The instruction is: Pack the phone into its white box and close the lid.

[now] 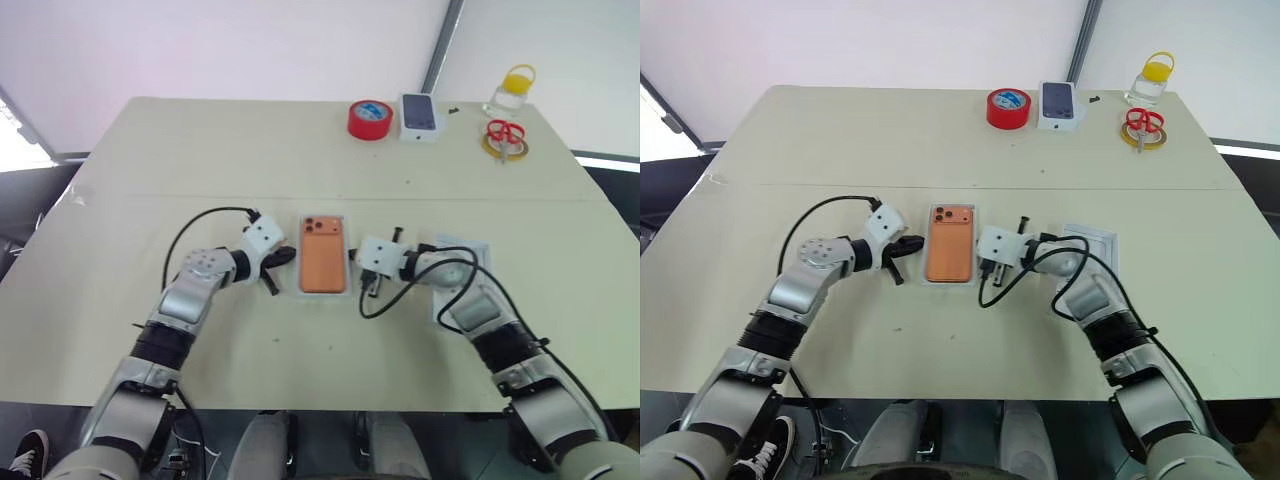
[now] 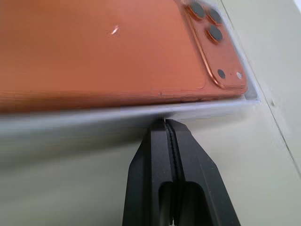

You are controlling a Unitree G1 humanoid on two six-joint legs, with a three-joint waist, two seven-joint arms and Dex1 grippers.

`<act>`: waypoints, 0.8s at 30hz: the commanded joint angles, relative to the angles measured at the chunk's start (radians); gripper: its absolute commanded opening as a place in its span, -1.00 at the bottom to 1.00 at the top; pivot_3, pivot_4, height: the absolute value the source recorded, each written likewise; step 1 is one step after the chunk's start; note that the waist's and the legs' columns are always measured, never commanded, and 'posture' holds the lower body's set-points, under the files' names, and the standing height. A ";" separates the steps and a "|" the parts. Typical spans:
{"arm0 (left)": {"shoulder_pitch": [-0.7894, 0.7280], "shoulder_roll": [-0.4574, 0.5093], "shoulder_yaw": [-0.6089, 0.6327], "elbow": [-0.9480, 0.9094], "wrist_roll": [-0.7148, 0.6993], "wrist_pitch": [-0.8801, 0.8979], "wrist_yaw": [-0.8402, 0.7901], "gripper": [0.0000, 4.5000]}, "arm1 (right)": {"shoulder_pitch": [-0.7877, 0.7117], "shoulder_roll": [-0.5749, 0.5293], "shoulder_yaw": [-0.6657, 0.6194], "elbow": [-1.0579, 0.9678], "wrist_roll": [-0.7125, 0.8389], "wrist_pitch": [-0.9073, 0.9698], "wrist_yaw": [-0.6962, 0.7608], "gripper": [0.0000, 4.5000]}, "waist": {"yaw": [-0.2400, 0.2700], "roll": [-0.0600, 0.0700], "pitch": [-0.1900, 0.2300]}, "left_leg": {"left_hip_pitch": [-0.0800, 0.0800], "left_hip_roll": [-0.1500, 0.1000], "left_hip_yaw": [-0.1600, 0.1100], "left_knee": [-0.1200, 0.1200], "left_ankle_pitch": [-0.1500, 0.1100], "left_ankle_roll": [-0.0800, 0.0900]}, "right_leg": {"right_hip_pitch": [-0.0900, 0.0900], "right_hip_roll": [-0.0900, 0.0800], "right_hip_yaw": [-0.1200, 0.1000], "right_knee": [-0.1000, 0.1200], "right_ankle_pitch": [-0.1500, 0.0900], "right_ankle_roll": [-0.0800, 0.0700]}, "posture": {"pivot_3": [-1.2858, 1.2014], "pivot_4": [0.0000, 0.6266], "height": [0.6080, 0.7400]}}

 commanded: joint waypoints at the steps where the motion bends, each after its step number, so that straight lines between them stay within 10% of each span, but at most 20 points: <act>1: -0.047 -0.124 -0.112 -0.016 -0.014 0.008 -0.065 -0.95 | 0.033 -0.028 -0.022 -0.109 0.034 0.001 0.039 -1.00 | 0.005 0.000 0.000 | 0.000 0.000 0.000 0.001 -0.001 0.001 | 0.001 0.000 0.000 -0.001 0.000 0.000 | 0.03 -0.52 1.00; 9: -0.158 -0.293 -0.141 0.155 0.046 -0.043 -0.073 -0.95 | 0.267 -0.192 -0.137 -0.351 0.076 0.107 0.120 -1.00 | 0.004 0.000 0.000 | -0.001 0.000 0.000 0.001 -0.001 0.001 | 0.001 0.000 -0.001 -0.003 0.000 0.001 | 0.03 -0.52 1.00; 24: -0.144 -0.306 -0.133 0.186 0.081 -0.082 -0.106 -0.95 | 0.355 -0.265 -0.224 -0.346 0.064 0.104 0.105 -1.00 | 0.002 0.000 0.000 | 0.000 0.003 0.000 0.002 -0.001 0.001 | 0.001 0.002 -0.001 -0.004 -0.002 -0.001 | 0.03 -0.52 1.00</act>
